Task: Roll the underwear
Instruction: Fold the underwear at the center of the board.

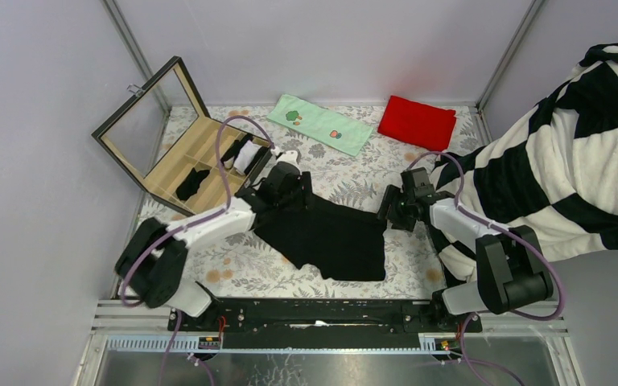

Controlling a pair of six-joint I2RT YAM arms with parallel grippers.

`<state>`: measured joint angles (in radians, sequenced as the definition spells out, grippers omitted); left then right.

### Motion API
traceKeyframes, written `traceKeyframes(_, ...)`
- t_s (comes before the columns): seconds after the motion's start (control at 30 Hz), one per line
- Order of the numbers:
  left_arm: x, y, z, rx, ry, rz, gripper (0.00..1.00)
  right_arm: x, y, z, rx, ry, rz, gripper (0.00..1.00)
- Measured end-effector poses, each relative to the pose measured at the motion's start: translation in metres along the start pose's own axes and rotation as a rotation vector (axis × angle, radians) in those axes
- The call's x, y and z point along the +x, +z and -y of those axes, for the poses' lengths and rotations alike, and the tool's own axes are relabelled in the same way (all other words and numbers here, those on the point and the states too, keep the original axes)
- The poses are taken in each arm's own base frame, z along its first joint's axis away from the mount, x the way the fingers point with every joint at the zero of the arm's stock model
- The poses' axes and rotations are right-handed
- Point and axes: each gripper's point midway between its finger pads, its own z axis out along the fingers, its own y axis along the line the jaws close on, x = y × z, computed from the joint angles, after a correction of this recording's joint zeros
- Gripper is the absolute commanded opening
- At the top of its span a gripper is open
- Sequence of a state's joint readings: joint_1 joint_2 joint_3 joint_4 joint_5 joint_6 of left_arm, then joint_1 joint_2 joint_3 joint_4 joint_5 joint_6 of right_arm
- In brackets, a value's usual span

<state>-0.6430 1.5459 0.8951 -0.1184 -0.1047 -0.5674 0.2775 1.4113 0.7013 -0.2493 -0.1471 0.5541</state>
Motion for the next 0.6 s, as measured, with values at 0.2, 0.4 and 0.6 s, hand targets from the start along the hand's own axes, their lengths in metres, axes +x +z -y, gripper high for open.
traceKeyframes(0.2,0.009,-0.052,0.072,0.152,0.070,0.087,0.67,-0.007,0.005,0.009,0.026,0.025,0.018,0.43)
traceKeyframes(0.4,0.079,-0.056,0.115,0.195,0.166,-0.005,0.67,-0.007,0.018,0.010,-0.020,0.058,-0.016,0.18)
traceKeyframes(0.6,0.131,-0.037,0.146,0.159,0.262,-0.081,0.67,-0.008,0.023,0.007,-0.064,0.070,-0.028,0.00)
